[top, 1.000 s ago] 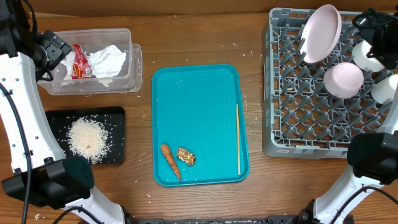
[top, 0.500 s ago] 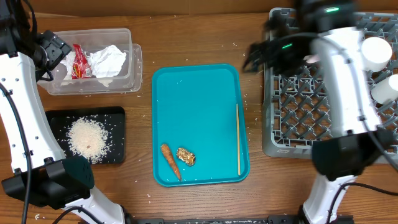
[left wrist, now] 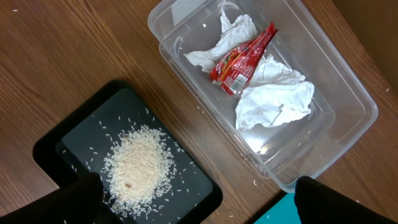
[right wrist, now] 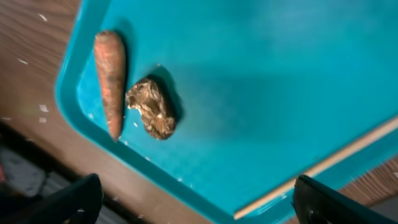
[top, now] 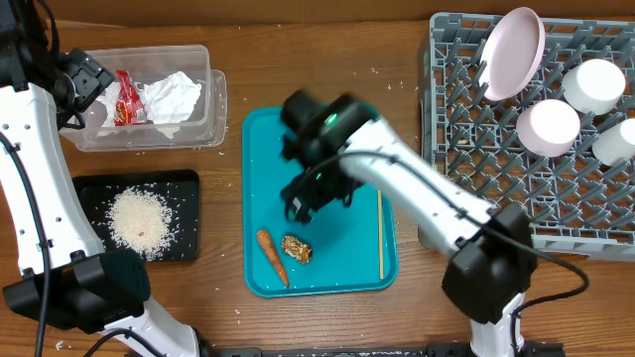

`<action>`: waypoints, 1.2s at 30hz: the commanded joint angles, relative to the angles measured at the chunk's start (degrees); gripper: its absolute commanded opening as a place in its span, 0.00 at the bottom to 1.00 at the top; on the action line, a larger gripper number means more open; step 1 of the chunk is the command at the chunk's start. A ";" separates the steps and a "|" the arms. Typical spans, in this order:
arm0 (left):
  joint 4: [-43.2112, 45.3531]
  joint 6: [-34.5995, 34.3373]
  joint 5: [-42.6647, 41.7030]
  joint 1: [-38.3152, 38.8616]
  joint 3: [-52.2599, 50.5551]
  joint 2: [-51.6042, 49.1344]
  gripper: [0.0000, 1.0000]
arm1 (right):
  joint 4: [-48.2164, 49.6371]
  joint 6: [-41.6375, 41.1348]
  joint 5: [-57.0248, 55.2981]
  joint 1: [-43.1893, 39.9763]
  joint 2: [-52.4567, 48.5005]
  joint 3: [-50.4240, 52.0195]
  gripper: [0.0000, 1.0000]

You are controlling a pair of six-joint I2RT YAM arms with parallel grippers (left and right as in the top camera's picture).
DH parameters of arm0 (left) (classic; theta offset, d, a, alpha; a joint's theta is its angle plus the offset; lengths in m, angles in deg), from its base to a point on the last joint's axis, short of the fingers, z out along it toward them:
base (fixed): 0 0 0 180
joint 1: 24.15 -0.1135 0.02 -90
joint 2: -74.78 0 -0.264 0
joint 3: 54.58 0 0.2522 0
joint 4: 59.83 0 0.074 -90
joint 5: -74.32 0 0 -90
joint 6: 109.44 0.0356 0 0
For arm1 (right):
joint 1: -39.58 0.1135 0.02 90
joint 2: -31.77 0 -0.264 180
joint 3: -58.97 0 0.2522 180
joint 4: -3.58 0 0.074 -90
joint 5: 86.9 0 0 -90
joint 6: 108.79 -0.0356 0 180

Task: Sort waste into correct bins and load items into the dishwasher
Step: 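Lower the right gripper onto the brown food scrap and grasp it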

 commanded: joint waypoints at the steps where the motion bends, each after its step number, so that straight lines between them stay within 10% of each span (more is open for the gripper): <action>1: -0.09 -0.52 0.74 0.39 0.20 -0.24 1.00 | 2.08 -1.05 -4.85 2.62 0.59 3.32 1.00; 36: -0.09 -0.55 0.74 0.39 0.20 -0.24 1.00 | 16.83 4.15 -6.25 13.11 0.13 15.63 1.00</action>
